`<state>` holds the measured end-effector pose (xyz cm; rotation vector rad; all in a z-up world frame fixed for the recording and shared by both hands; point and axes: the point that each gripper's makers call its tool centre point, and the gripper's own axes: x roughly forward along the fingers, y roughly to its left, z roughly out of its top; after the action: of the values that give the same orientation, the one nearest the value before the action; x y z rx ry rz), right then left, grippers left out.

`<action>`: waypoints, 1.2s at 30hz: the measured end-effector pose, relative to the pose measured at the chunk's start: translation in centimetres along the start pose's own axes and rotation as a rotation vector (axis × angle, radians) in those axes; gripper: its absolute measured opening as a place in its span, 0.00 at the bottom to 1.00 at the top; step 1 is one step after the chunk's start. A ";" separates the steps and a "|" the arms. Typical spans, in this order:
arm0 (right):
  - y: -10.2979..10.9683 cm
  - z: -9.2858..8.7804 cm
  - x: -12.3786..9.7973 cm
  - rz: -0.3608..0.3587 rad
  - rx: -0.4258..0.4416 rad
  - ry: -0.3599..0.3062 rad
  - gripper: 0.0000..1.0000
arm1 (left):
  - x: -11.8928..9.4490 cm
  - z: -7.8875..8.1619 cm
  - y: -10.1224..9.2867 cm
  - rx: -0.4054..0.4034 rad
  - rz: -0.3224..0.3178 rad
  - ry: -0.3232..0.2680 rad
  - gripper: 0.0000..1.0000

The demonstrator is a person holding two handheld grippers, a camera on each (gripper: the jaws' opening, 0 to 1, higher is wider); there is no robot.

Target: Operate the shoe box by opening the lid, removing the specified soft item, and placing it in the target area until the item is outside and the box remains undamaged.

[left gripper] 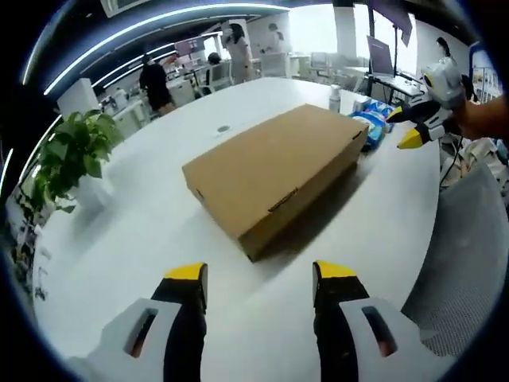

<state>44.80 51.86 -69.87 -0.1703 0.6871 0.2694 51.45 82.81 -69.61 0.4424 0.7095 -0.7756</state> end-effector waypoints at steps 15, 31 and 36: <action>-0.7 0.3 -5.6 -0.101 0.069 -0.069 0.78 | -2.9 1.6 -1.7 -0.026 0.012 -0.074 0.81; 3.9 -0.9 -11.0 -0.163 0.121 -0.066 0.96 | -7.7 -2.7 -2.3 -0.090 -0.002 -0.126 1.00; 5.8 -1.3 -12.8 -0.186 0.159 -0.088 0.96 | -9.0 -3.9 -2.5 -0.115 -0.036 -0.129 1.00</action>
<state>32.77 54.69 -62.96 -0.0689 0.5977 0.0428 43.40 87.84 -66.09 0.2733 0.6394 -0.7849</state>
